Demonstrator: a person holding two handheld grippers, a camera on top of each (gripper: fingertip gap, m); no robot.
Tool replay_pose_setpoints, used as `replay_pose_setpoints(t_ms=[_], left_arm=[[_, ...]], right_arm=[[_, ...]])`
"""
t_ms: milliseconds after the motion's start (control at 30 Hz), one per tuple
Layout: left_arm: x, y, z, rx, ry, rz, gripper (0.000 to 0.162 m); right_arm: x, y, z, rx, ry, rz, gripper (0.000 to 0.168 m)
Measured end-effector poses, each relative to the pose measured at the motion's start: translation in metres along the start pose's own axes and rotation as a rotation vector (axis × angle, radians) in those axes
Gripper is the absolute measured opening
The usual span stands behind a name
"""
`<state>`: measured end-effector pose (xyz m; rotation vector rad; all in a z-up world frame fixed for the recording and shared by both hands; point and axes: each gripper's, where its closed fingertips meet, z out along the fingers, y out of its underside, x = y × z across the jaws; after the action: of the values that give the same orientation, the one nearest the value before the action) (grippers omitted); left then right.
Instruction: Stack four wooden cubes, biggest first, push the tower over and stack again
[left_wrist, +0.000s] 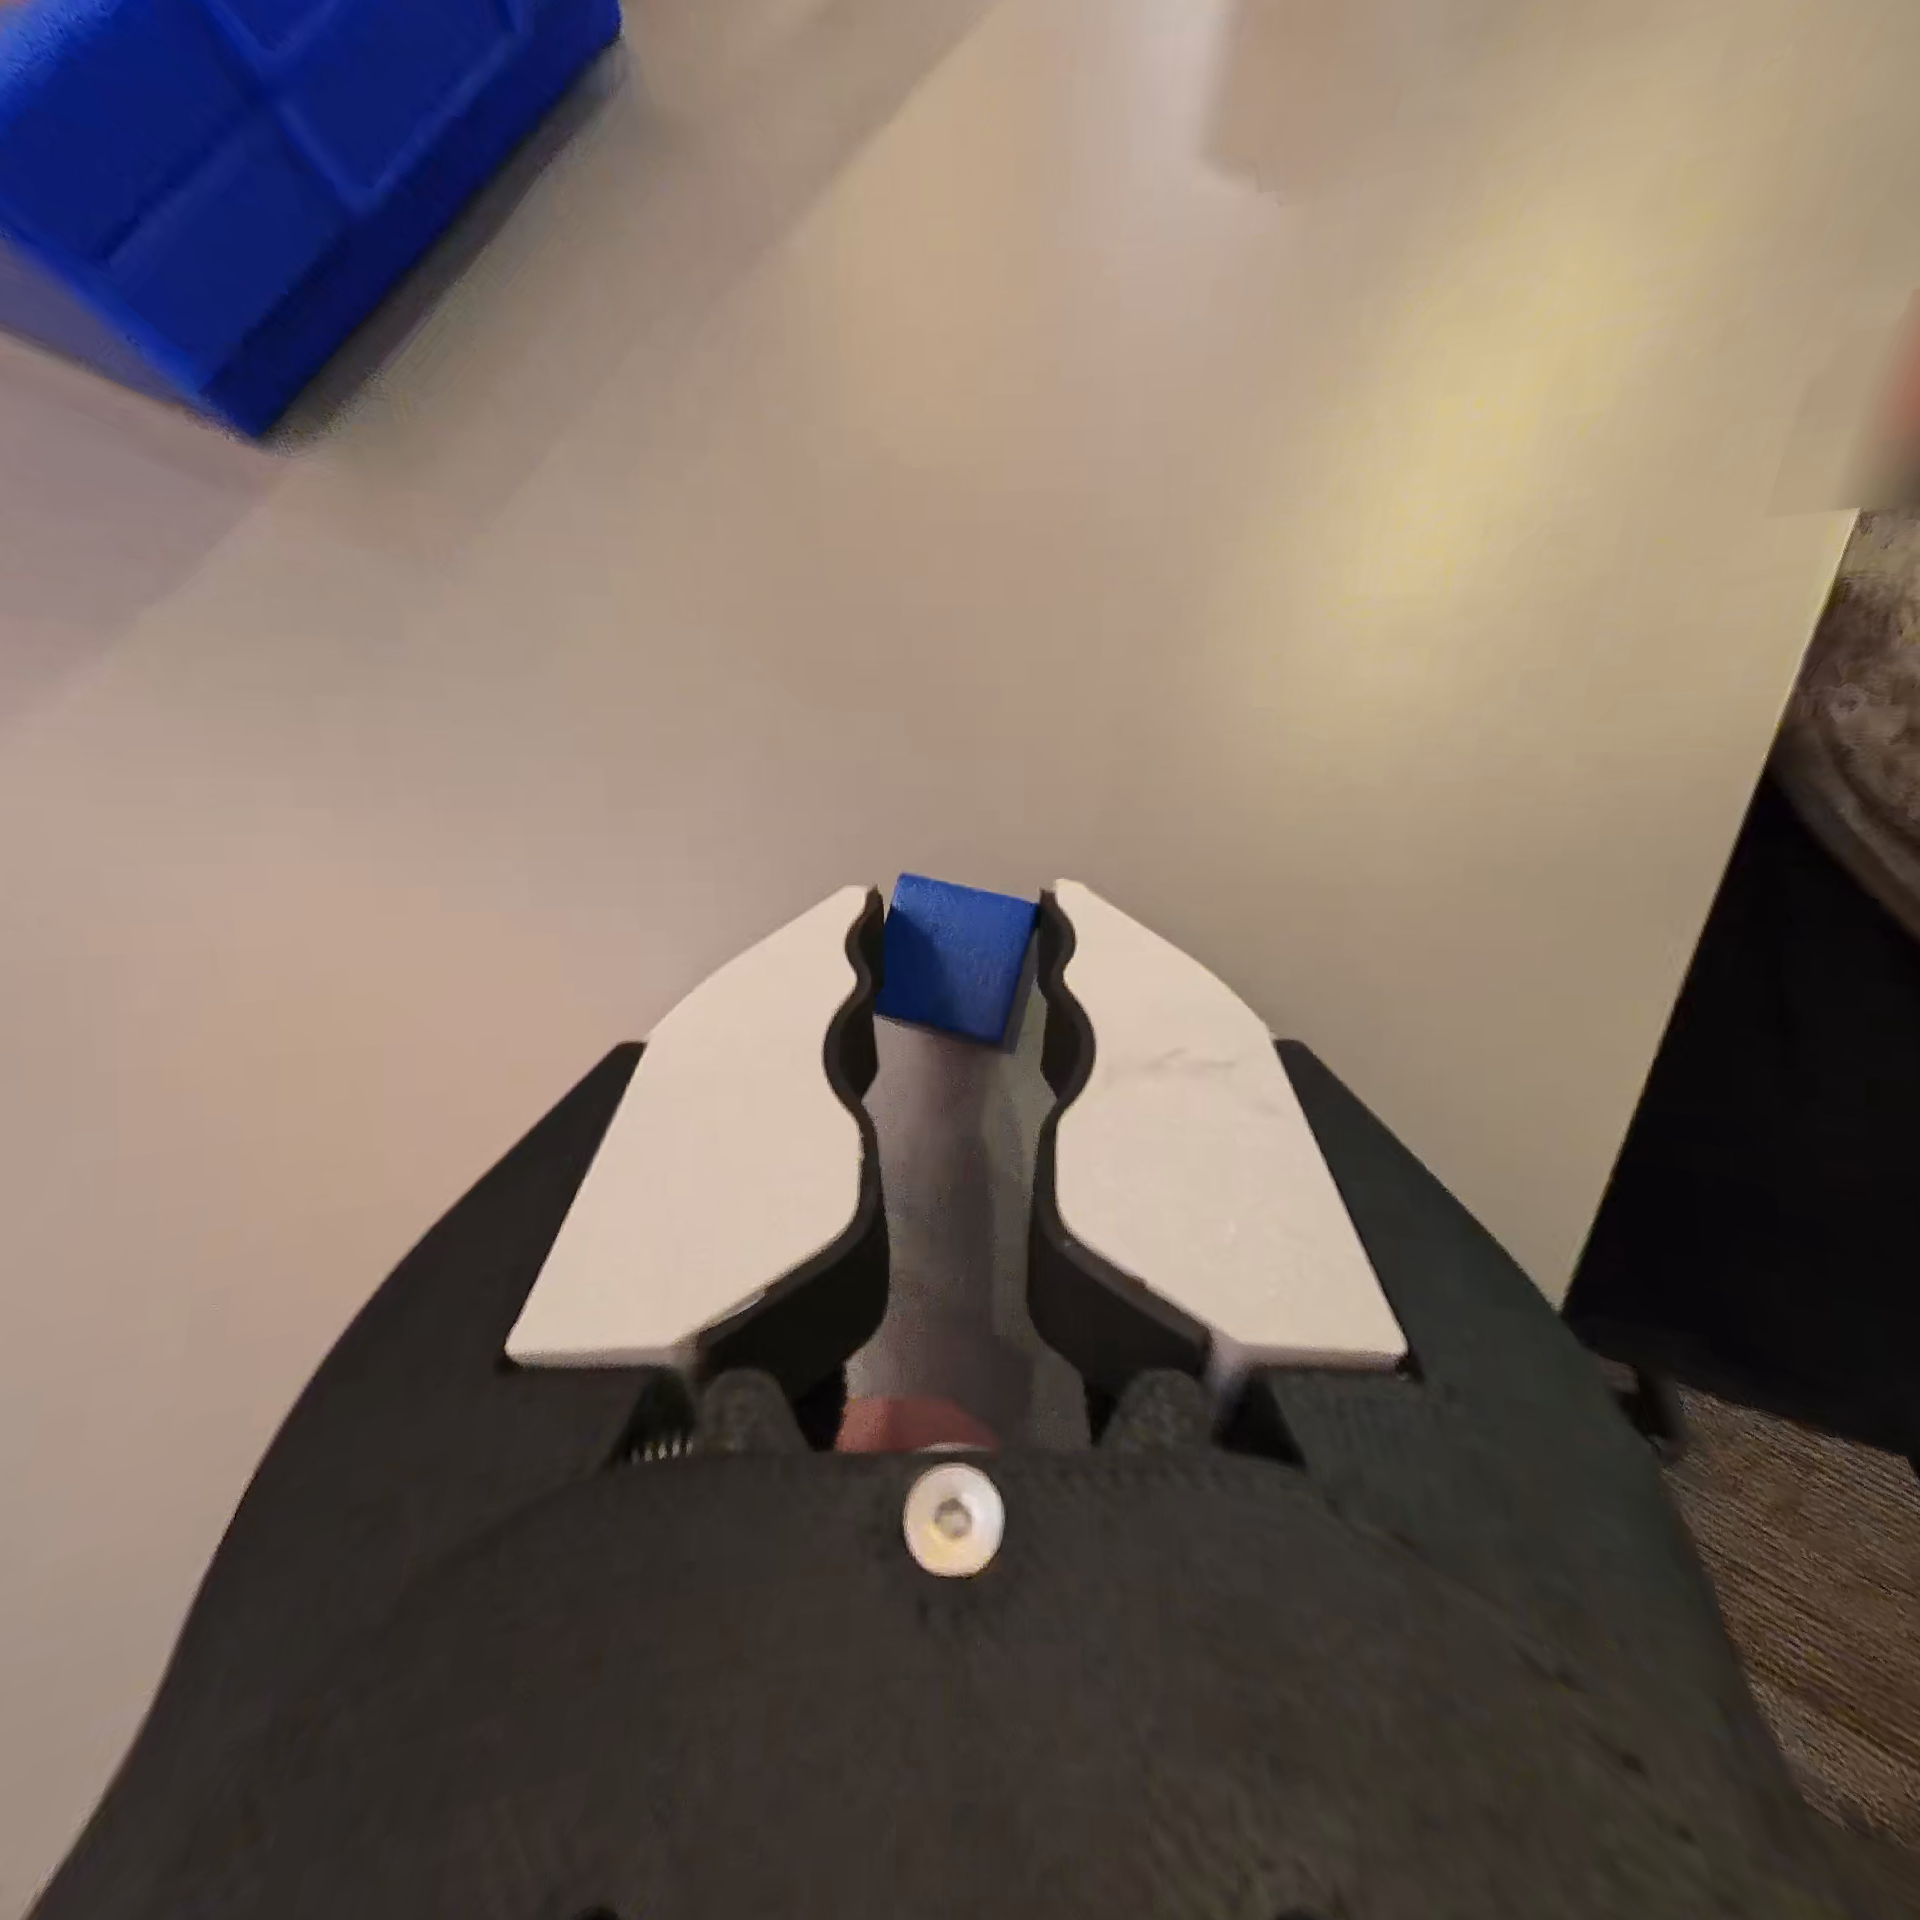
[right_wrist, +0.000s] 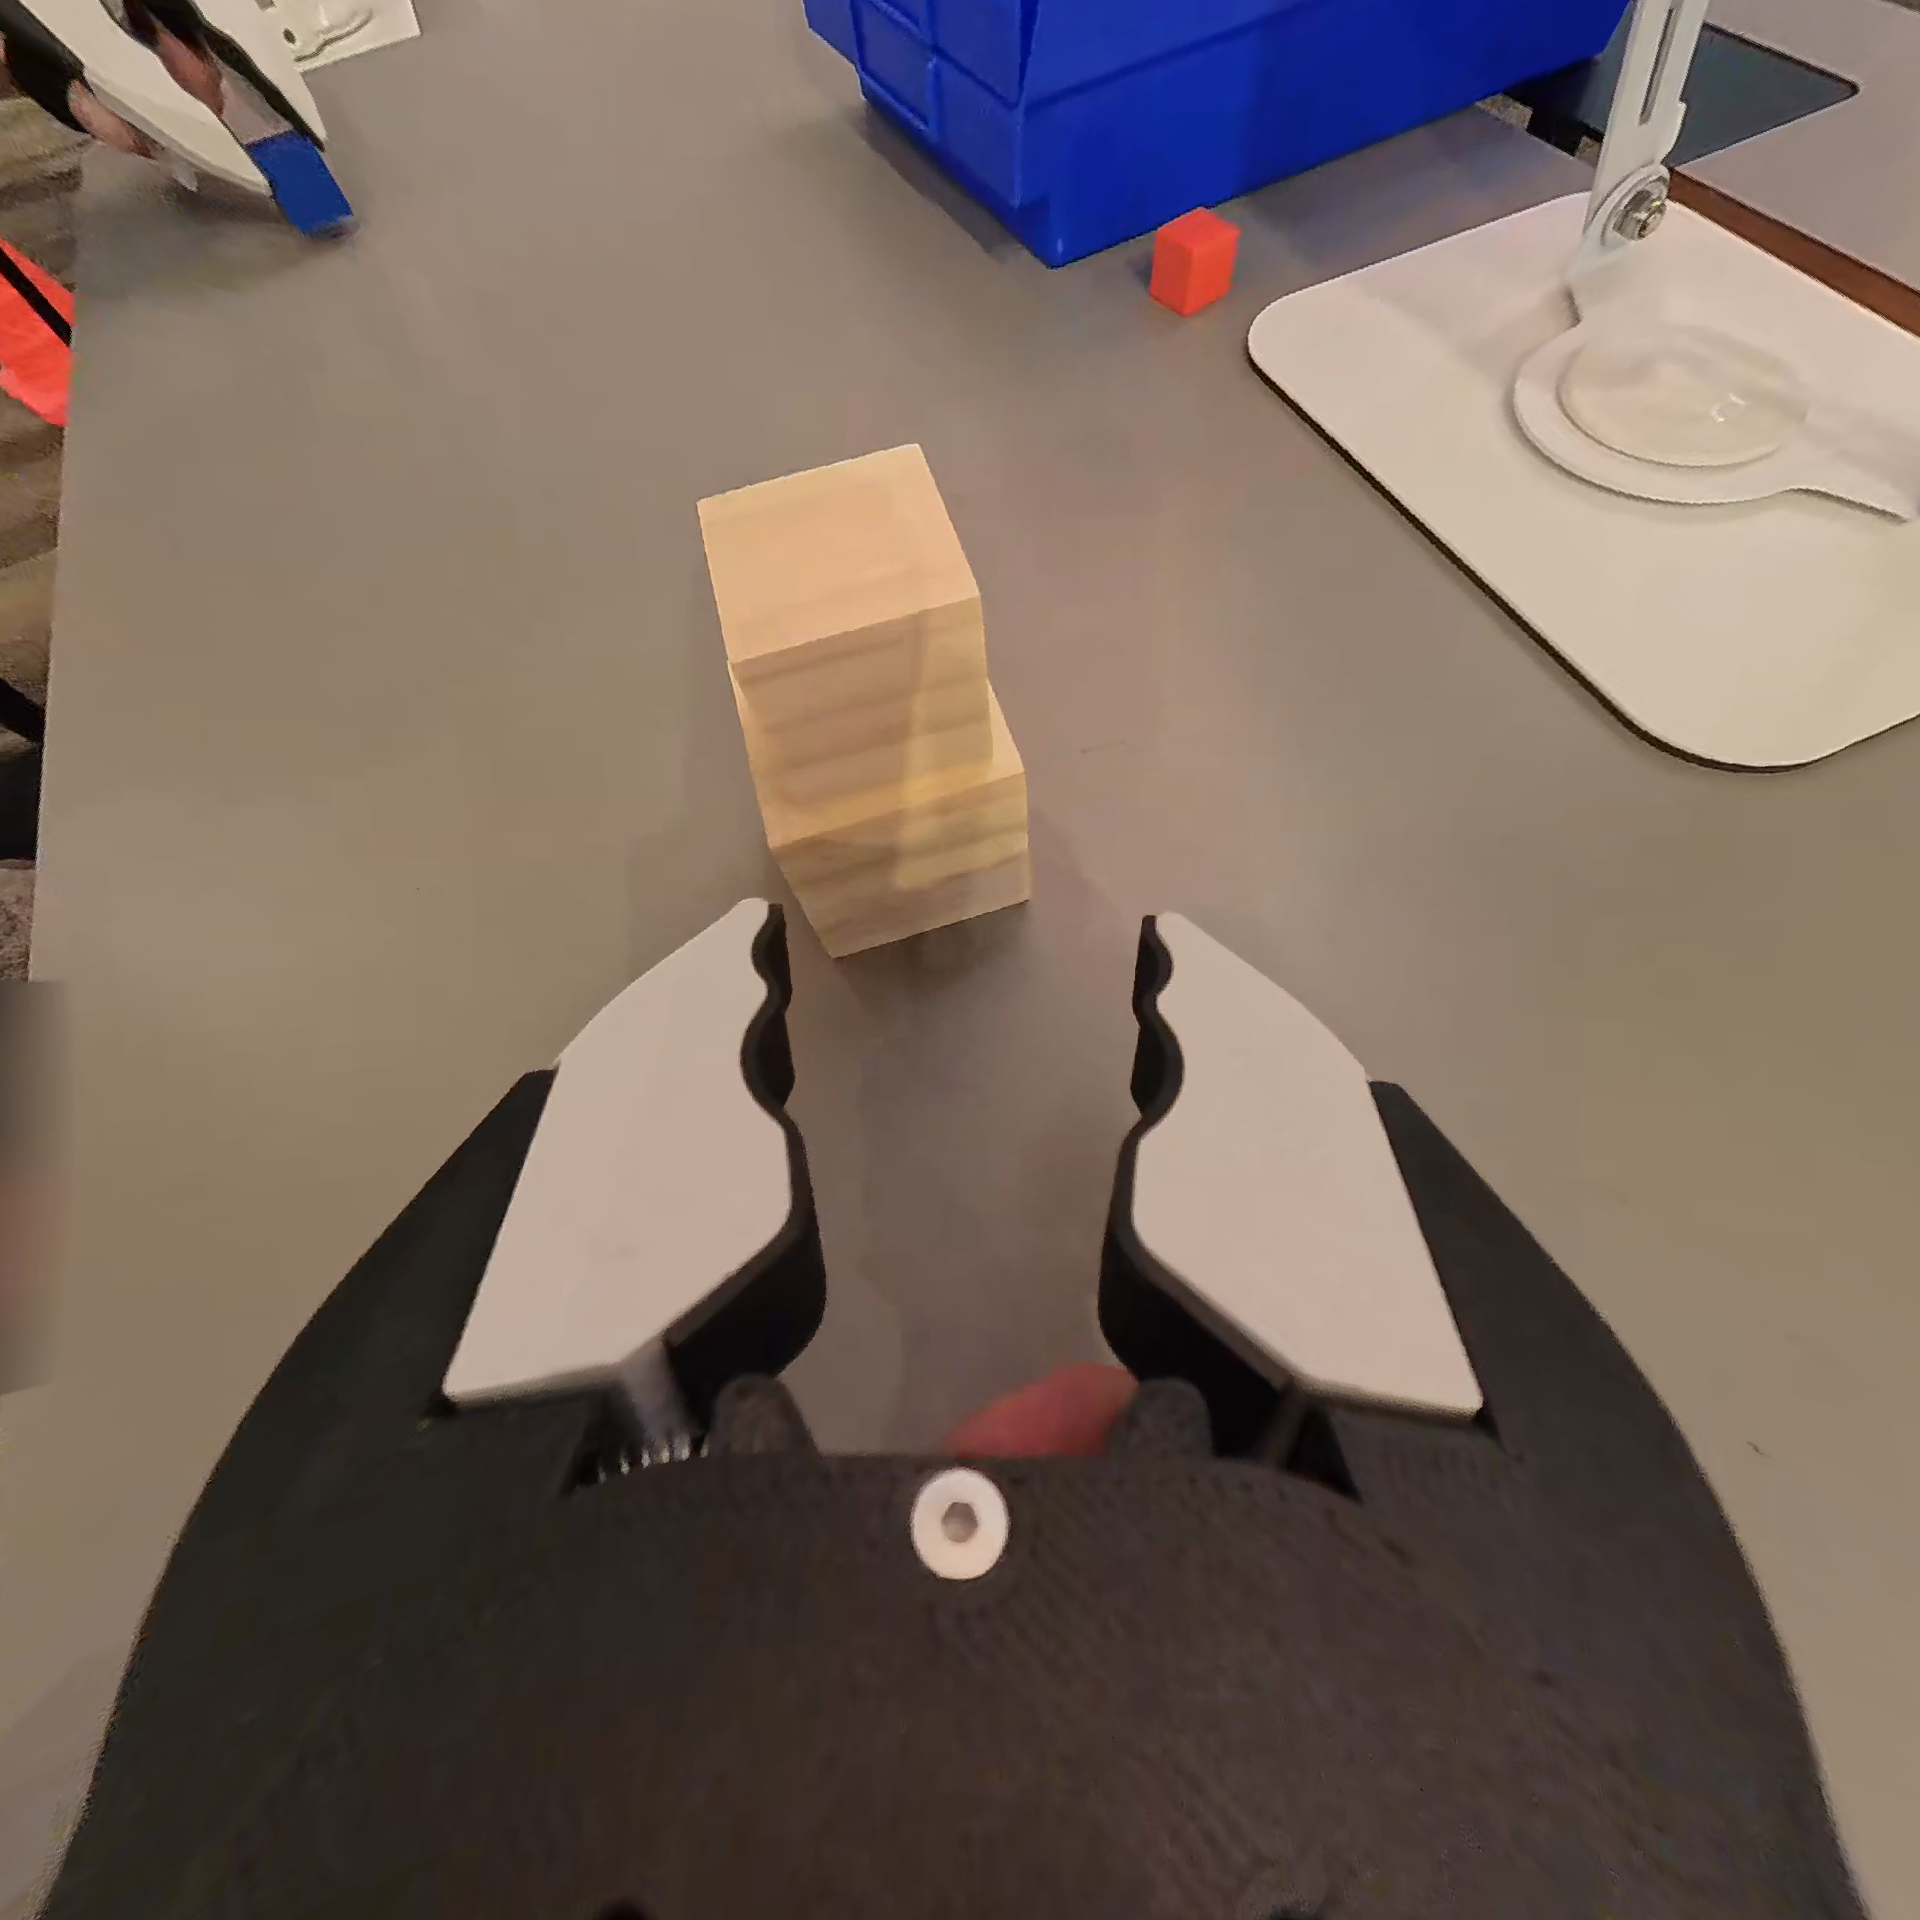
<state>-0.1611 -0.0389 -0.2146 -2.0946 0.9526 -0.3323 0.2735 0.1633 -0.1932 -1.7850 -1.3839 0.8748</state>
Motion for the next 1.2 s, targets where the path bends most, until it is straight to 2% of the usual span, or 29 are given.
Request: replay_pose_setpoints(t_ms=[33, 167, 300, 433, 533, 700, 833, 1200], left_arm=[[0.001, -0.016, 0.003, 0.028, -0.008, 0.025, 0.027], [0.027, -0.118, 0.033, 0.162, 0.052, 0.154, 0.027], [0.073, -0.224, 0.099, 0.184, 0.18, 0.252, 0.027], [0.106, -0.301, 0.161, 0.175, 0.27, 0.338, 0.027], [0.116, -0.336, 0.193, 0.161, 0.318, 0.366, 0.027], [0.127, -0.365, 0.224, 0.106, 0.345, 0.379, 0.027], [0.131, -0.36, 0.245, 0.005, 0.35, 0.424, 0.027], [0.132, -0.353, 0.27, -0.01, 0.389, 0.354, 0.028]], right_arm=[[0.002, 0.0, -0.001, 0.003, 0.006, -0.004, 0.064], [0.008, 0.004, -0.004, 0.001, 0.031, -0.01, 0.061], [0.012, 0.015, -0.003, -0.036, 0.04, -0.015, 0.061], [0.014, 0.02, -0.004, -0.038, 0.04, -0.008, 0.059], [0.013, 0.02, -0.004, -0.034, 0.028, -0.008, 0.057], [0.012, 0.018, -0.006, -0.02, 0.001, 0.004, 0.057], [0.011, 0.019, -0.006, -0.021, -0.006, -0.001, 0.057], [0.009, 0.019, -0.006, -0.021, -0.02, 0.0, 0.056]])
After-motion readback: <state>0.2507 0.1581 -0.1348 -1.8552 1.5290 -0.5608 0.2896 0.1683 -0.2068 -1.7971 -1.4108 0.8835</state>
